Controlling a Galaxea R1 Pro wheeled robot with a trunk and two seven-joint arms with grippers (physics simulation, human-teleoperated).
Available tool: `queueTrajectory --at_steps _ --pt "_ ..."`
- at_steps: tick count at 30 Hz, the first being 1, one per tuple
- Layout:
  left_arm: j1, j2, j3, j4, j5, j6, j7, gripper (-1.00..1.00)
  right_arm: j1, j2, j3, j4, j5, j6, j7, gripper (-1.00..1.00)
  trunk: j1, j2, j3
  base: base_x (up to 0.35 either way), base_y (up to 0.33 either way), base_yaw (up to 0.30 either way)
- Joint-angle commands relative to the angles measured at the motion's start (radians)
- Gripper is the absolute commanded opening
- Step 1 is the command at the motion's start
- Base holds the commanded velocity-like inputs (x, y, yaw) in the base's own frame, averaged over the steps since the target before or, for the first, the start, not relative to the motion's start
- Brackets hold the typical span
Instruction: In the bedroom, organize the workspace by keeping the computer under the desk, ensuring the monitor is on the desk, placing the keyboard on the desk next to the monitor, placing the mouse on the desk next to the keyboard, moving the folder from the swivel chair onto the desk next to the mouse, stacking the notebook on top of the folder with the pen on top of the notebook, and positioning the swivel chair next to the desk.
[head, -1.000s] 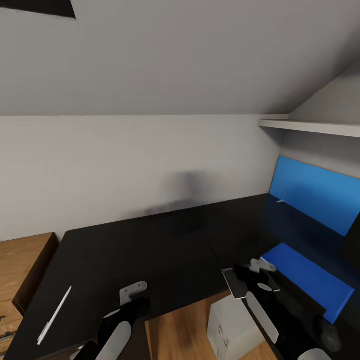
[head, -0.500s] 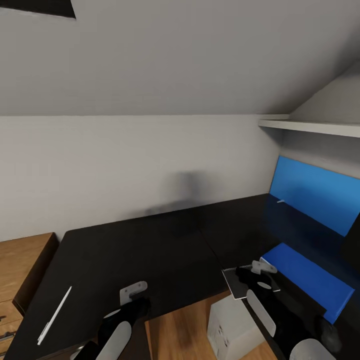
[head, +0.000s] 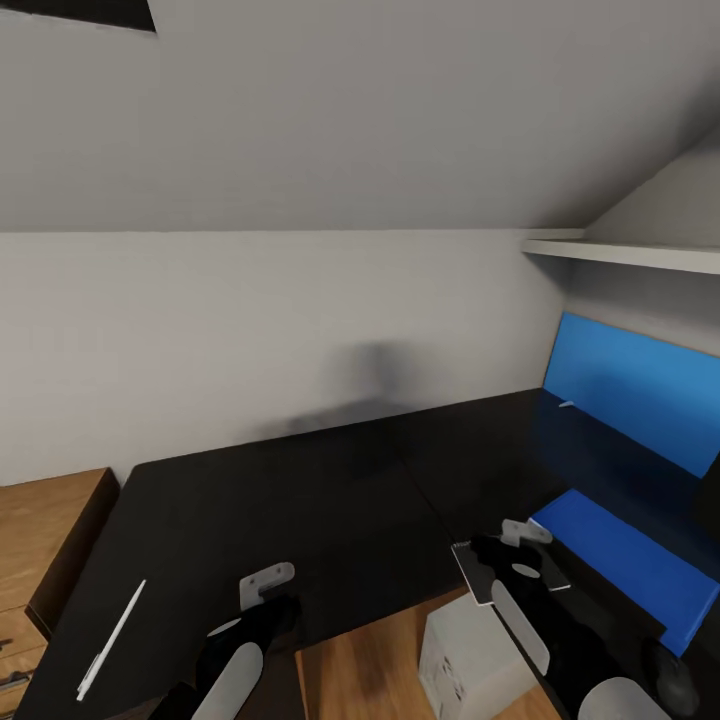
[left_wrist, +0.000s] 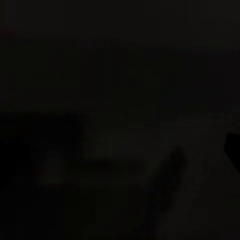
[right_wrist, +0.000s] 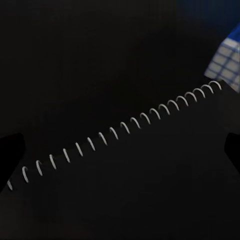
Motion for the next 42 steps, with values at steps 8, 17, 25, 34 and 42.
queueTrajectory --at_steps 8,17,25,34,42 --pt "-0.001 0.001 -0.002 -0.001 0.007 0.002 0.011 1.00 -0.001 -0.002 0.005 -0.002 0.001 0.004 -0.009 1.00 0.000 -0.001 -0.001 0.131 0.001 0.000" --pt "-0.001 0.001 -0.002 0.000 0.007 0.002 0.009 1.00 -0.001 -0.001 0.005 -0.001 0.001 -0.022 -0.009 1.00 0.000 -0.001 -0.001 0.040 0.000 0.000" --pt "-0.001 0.001 -0.002 -0.001 0.006 0.003 0.011 1.00 -0.001 -0.001 0.005 -0.001 0.001 -0.024 -0.010 1.00 0.000 -0.001 -0.005 0.001 0.000 0.000" --pt "-0.001 0.001 -0.002 -0.001 0.006 0.003 0.011 1.00 -0.001 -0.001 0.002 0.000 0.000 -0.023 -0.011 1.00 0.000 -0.001 -0.017 0.000 0.000 0.000" --pt "-0.001 0.001 -0.002 -0.001 0.006 0.003 0.010 1.00 -0.001 -0.002 0.001 0.000 0.000 -0.023 -0.012 1.00 0.000 -0.001 -0.028 0.000 0.000 0.000"
